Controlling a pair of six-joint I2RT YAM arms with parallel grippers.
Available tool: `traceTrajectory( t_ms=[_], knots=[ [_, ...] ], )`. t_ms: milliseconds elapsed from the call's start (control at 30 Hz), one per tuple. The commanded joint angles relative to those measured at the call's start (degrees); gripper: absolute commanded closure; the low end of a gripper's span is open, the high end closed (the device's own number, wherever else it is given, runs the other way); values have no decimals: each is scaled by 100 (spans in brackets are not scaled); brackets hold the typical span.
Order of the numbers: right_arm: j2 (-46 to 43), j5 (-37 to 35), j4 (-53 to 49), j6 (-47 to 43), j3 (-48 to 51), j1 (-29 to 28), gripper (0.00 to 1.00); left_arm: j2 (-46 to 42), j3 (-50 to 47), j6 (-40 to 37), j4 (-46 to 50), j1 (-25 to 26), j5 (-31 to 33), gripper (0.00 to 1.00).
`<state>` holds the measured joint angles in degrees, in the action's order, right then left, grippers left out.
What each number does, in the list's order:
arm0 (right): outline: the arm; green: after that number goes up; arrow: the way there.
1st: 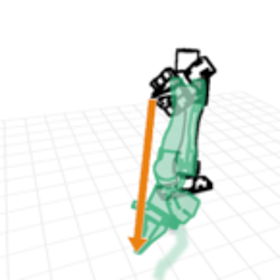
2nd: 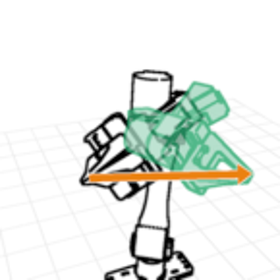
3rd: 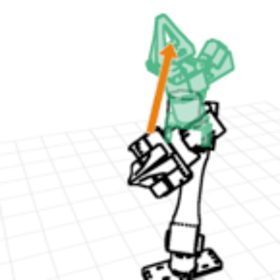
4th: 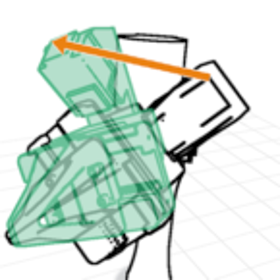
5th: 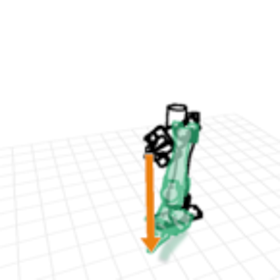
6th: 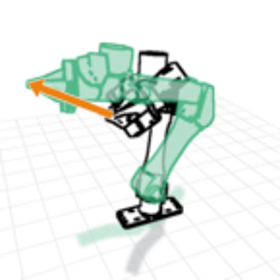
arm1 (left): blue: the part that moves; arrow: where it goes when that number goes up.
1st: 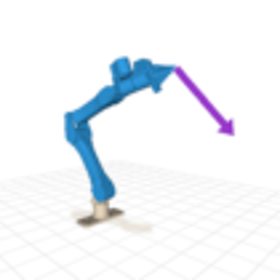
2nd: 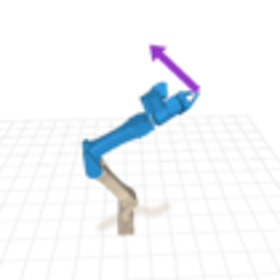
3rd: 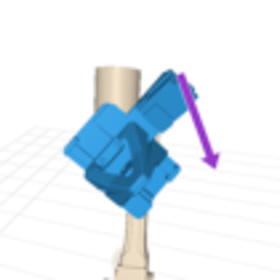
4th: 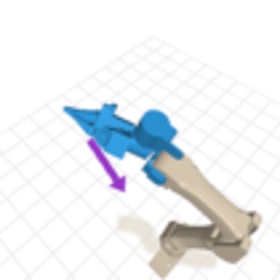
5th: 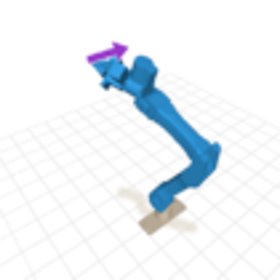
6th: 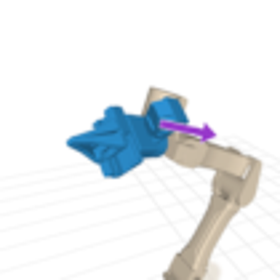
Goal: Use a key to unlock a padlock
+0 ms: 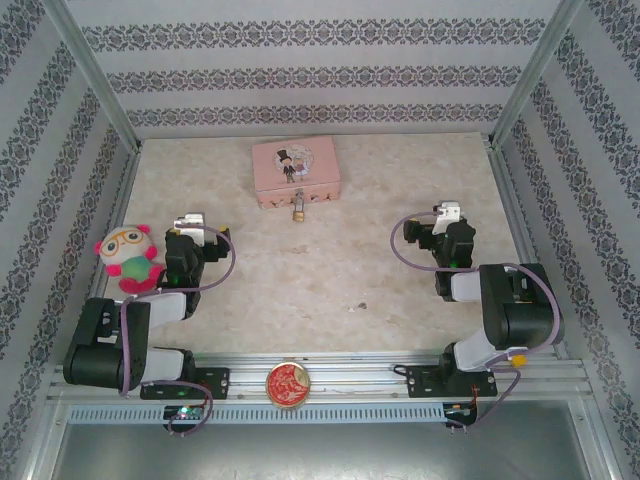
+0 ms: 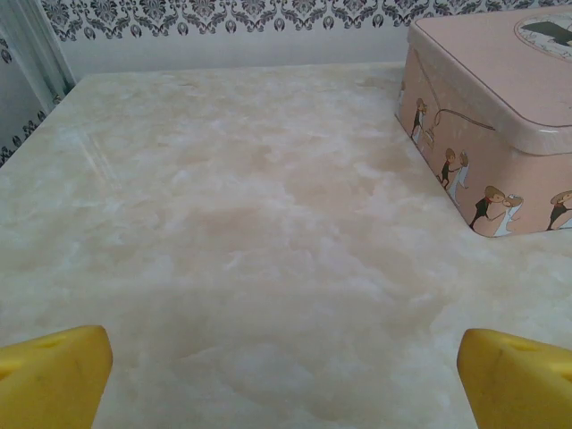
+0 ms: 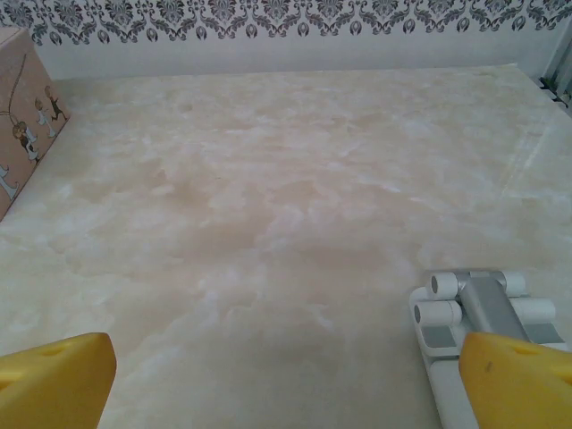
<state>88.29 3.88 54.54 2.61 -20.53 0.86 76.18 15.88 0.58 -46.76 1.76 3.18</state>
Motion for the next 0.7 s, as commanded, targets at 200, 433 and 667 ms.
traceTrajectory(
  t_ms=[200, 433, 667],
  knots=[
    [-58, -54, 21, -61, -91, -51, 2, 45, 108, 118, -193, -81, -63, 1],
    [-56, -54, 21, -59, -91, -51, 2, 46, 117, 127, -180, -88, -41, 1],
    [-55, -54, 21, -67, -91, -51, 2, 55, 143, 137, -158, -88, -19, 1]
  ],
)
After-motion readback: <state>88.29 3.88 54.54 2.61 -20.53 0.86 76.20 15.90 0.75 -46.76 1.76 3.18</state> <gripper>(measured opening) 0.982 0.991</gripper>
